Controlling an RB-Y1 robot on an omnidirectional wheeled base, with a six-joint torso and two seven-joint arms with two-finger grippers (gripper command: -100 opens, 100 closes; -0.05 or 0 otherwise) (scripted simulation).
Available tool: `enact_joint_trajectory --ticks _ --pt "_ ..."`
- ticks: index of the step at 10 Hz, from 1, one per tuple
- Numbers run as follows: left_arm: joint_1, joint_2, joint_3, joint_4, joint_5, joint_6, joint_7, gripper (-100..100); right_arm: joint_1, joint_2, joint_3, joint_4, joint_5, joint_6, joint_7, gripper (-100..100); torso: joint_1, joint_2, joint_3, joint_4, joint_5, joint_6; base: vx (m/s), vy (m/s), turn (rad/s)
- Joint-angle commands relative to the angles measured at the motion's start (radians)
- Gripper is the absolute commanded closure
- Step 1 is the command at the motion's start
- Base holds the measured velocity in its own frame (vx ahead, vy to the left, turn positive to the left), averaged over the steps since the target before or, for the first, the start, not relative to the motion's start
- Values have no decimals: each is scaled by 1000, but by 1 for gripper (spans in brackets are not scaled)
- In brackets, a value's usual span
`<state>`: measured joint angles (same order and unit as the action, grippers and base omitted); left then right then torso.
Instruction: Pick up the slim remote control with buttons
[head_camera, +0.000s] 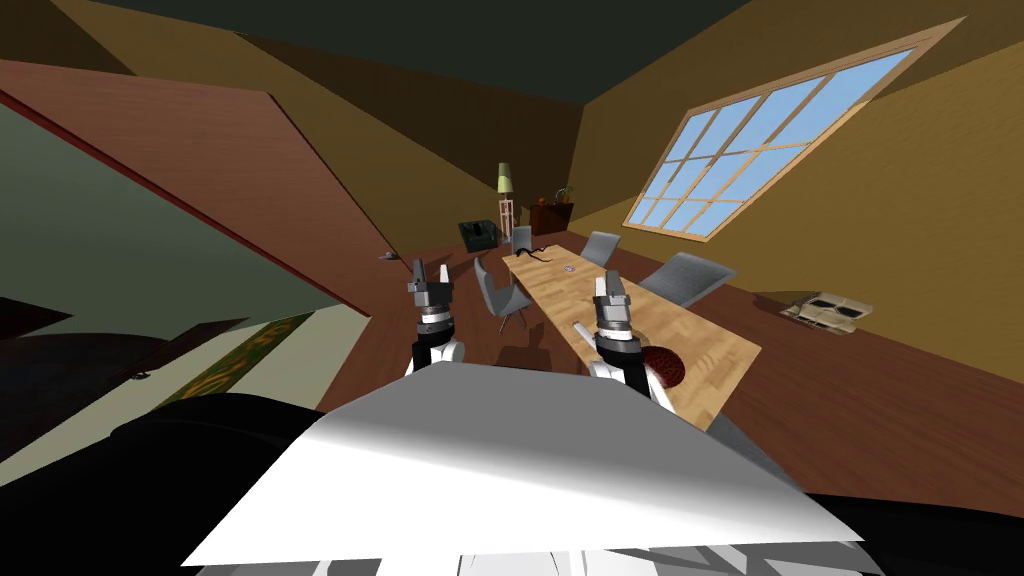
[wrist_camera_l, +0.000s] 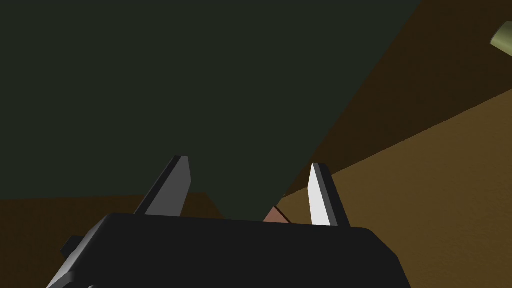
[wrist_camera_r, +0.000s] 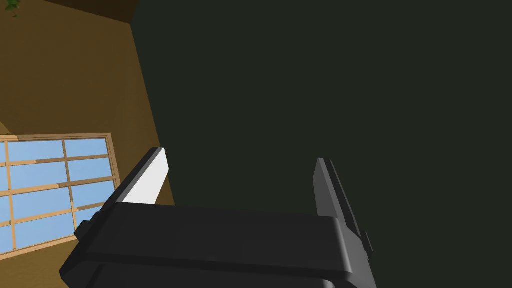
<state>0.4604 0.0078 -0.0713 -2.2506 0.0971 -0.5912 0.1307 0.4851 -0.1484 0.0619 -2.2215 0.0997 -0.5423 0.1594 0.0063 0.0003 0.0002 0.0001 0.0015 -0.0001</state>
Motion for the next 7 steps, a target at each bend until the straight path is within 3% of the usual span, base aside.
enact_joint_trajectory --ticks 1,2,3,4,5,6,7 --pt "0 0 0 0 0 0 0 0 4 -50 18 47 10 -8 -8 -100 0 0 0 0 0 0 -19 97 -10" --pt "0 0 0 0 0 0 0 0 4 -56 18 47 10 -8 -8 -100 0 1 0 0 0 0 -23 77 -12" --pt "0 0 0 0 0 0 0 0 12 -95 42 84 23 -12 -14 -100 -1 1 1 0 0 0 -13 82 -17" --pt "0 0 0 0 0 0 0 0 12 -95 42 84 23 -12 -14 -100 -1 1 0 0 0 0 -16 78 -16" --pt "0 0 0 0 0 0 0 0 20 -134 68 123 36 -16 -19 -100 -1 1 0 0 0 0 -8 102 -15" --pt "0 0 0 0 0 0 0 0 30 -159 95 154 50 -21 -25 -100 0 0 0 0 0 0 -49 201 -29" --pt "0 0 0 0 0 0 0 0 30 -174 95 165 50 -21 -25 -100 6 2 1 0 1 0 -47 163 -24"
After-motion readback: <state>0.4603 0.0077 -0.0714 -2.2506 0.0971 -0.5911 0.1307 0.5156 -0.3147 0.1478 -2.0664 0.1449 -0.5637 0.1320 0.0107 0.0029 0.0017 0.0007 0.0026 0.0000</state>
